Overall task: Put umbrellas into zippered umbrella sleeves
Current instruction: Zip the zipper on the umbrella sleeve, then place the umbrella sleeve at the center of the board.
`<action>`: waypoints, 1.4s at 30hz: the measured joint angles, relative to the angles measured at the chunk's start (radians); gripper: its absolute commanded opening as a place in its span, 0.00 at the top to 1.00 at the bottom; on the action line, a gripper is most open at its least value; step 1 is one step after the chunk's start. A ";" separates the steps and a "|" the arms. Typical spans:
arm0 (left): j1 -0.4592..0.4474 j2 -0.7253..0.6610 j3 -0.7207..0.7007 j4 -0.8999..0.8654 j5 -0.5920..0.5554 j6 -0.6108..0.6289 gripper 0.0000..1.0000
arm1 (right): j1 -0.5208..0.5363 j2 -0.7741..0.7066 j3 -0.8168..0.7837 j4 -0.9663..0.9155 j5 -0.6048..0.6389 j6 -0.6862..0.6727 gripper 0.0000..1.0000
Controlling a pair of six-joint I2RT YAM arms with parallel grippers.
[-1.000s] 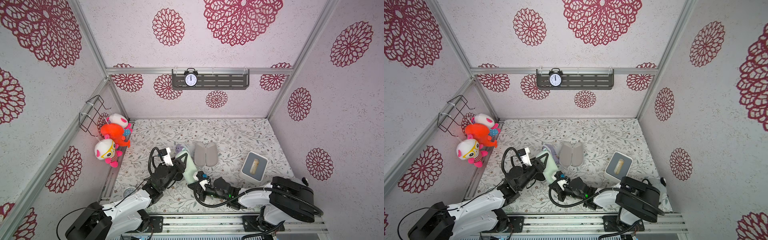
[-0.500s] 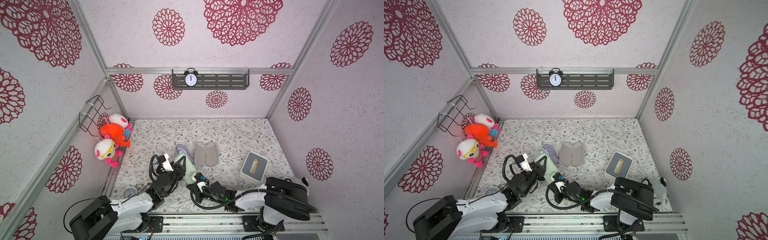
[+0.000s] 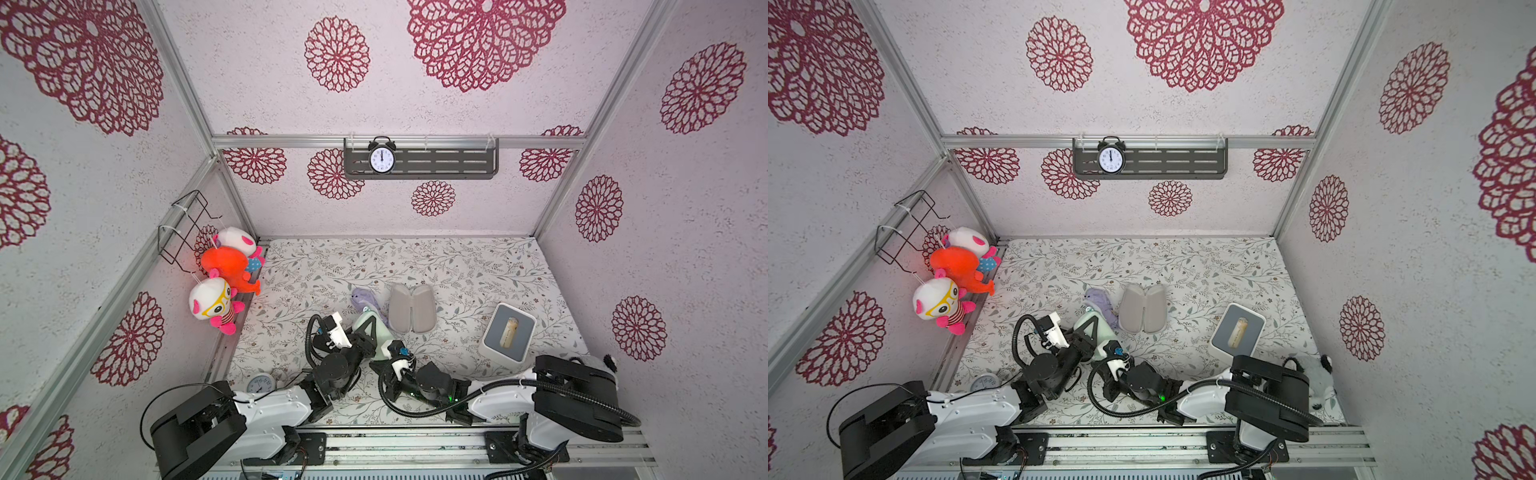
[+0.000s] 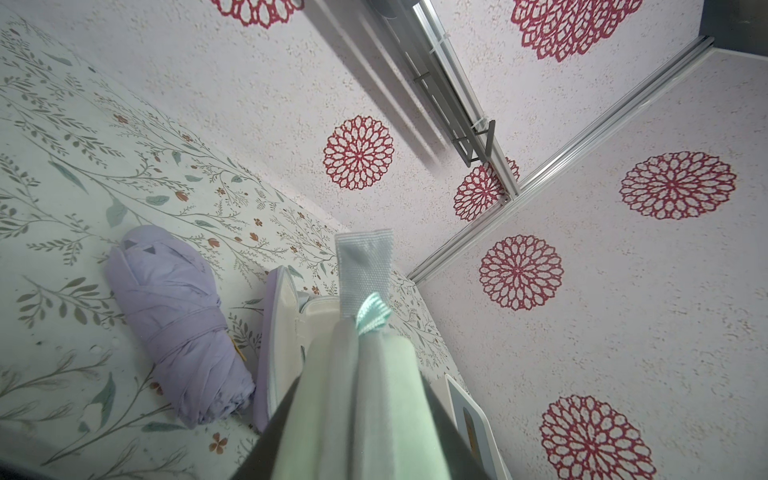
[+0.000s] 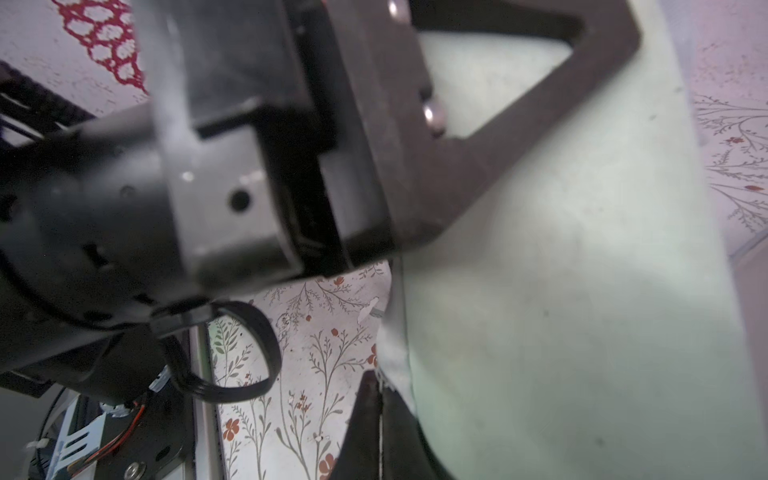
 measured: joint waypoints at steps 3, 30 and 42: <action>-0.030 0.045 0.023 -0.024 -0.003 -0.024 0.85 | 0.003 -0.026 -0.029 -0.025 0.007 0.036 1.00; -0.142 0.385 0.003 0.132 0.152 -0.239 0.22 | 0.030 -0.165 -0.275 -0.123 0.261 0.243 1.00; -0.130 0.016 0.080 -0.377 0.103 -0.123 0.23 | 0.031 -0.236 -0.346 -0.269 0.263 0.310 1.00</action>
